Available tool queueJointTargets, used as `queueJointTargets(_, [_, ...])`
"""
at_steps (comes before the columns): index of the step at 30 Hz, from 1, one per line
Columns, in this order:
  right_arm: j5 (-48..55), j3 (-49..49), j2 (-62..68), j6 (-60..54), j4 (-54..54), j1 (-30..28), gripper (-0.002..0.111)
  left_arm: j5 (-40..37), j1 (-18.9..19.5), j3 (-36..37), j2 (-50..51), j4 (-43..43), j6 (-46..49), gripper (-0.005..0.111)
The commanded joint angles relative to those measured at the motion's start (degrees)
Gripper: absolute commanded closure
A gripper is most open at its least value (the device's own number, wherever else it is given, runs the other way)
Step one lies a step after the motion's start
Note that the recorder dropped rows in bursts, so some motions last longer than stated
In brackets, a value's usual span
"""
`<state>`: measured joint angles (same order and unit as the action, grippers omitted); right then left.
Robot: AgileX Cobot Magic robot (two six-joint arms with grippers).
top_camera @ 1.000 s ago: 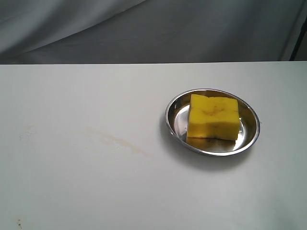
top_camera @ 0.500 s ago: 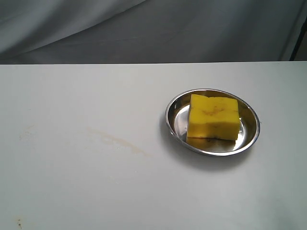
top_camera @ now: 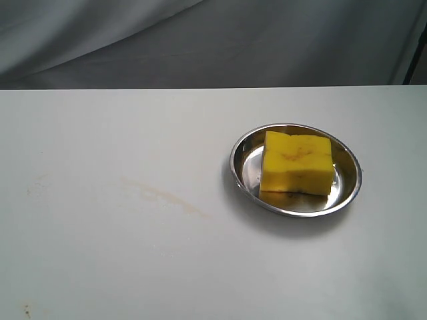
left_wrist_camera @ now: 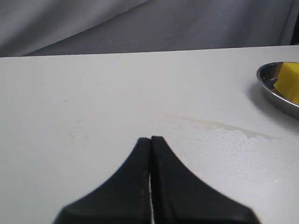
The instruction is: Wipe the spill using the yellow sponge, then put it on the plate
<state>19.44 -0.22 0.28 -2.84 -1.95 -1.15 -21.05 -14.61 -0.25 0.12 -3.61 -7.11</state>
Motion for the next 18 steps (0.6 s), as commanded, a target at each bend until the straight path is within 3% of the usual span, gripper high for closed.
queueJointTargets(1, [-0.21,0.22,-0.28,0.26,-0.38,0.08,0.108,0.45,4.54,0.25,-0.12,0.08,0.21,0.107])
queueJointTargets(12, [-0.21,0.22,-0.28,0.26,-0.38,0.08,0.108,0.45,19.16,0.25,-0.12,0.69,-0.28,0.107])
queueJointTargets(18, [-0.21,0.22,-0.28,0.26,-0.38,0.08,0.108,0.45,20.37,0.25,-0.12,0.69,-0.08,0.107])
